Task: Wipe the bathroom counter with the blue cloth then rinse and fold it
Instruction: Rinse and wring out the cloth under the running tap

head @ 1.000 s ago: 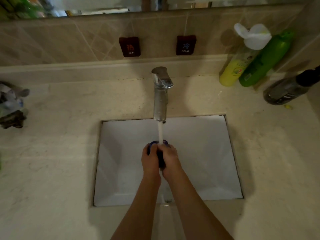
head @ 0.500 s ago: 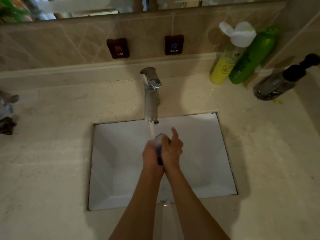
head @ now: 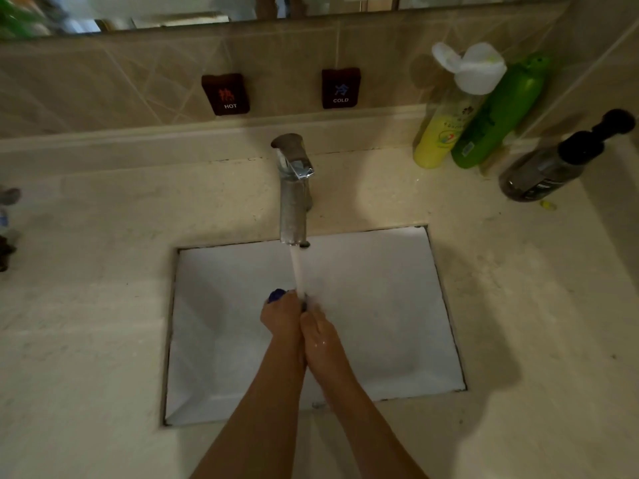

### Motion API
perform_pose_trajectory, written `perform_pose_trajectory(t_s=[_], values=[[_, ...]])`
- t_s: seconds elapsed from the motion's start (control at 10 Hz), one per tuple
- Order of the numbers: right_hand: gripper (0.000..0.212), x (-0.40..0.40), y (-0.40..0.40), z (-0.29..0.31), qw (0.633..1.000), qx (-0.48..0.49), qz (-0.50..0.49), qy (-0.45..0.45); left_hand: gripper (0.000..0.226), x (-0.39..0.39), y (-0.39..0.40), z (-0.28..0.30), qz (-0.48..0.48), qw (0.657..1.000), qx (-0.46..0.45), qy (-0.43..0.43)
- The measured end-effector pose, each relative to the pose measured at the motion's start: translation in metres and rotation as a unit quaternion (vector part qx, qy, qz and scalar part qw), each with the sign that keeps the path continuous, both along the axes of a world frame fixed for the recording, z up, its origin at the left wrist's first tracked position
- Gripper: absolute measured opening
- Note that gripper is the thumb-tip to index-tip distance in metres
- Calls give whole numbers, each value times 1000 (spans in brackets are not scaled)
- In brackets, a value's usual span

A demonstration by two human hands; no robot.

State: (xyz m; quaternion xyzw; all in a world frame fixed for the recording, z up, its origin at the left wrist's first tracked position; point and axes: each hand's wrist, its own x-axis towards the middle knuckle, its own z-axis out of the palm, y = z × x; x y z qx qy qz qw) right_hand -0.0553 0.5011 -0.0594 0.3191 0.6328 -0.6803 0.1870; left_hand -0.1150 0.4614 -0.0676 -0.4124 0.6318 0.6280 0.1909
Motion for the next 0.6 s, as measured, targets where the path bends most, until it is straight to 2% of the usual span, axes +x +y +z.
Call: perform_pose_trajectory(t_s=[0.1,0.2,0.3,0.4,0.5,0.6], values=[[37,9,0,-10,999,19,6,29,33,-7,1,-15,11,1000,-26,-4],[44,9,-1,-5,999,17,-6,36,29,-17,5,-18,-112,986,-114,-36],[47,7,2,1,999,7,-23,48,28,-23,5,-6,-60,993,-96,-28],[44,8,7,5,996,31,-58,59,15,-20,11,-1,-51,997,-30,-43],[33,3,15,4,990,74,-105,58,18,-17,8,4,51,986,144,-66],[32,-11,27,-3,990,57,-125,4,18,-9,-2,9,37,972,219,-74]])
